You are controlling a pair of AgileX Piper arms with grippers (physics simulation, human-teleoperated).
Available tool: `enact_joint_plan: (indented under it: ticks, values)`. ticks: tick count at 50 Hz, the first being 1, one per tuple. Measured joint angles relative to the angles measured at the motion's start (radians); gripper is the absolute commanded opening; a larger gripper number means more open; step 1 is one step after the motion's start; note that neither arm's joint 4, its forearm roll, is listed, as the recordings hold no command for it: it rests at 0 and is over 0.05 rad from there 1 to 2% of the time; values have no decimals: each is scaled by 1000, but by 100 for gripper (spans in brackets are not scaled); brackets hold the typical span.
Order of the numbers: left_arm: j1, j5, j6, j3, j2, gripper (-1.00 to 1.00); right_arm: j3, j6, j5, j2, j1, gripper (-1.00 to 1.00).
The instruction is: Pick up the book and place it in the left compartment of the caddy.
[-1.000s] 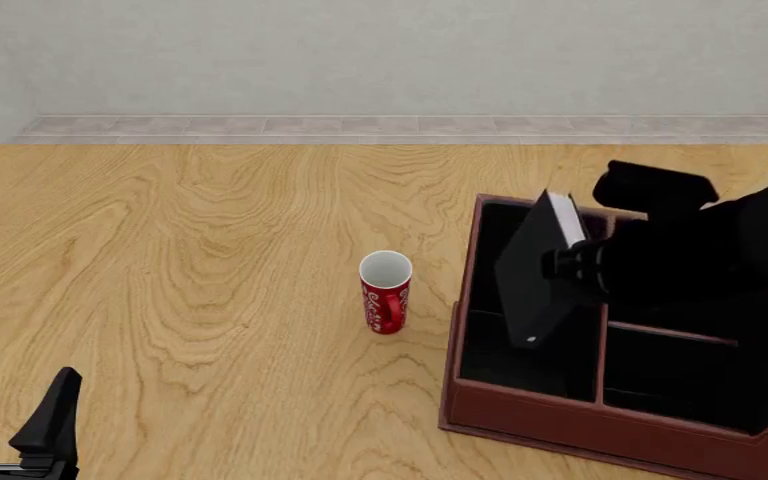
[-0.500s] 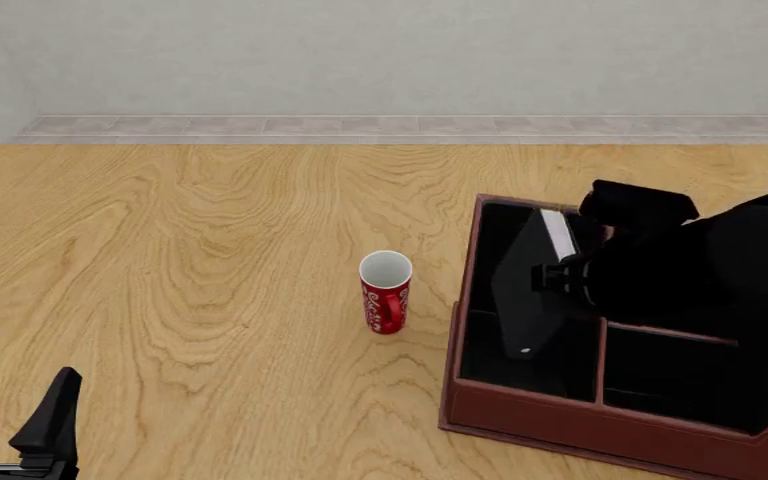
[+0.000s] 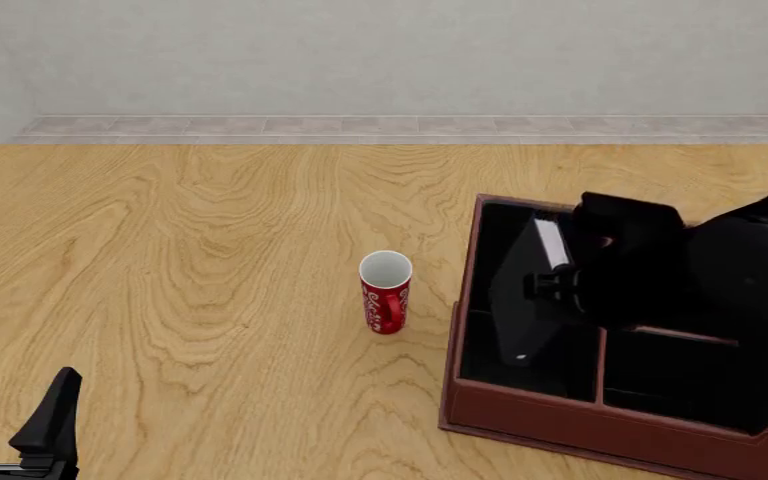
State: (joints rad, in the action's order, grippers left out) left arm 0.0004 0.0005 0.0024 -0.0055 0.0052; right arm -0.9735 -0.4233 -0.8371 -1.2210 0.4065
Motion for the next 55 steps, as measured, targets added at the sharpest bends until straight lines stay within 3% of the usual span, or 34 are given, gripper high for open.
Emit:
enact_joint_plan:
  ticks: [55]
  values:
    - [0, 0, 0, 0, 0, 100, 62, -18, 114, -87, 20, -100]
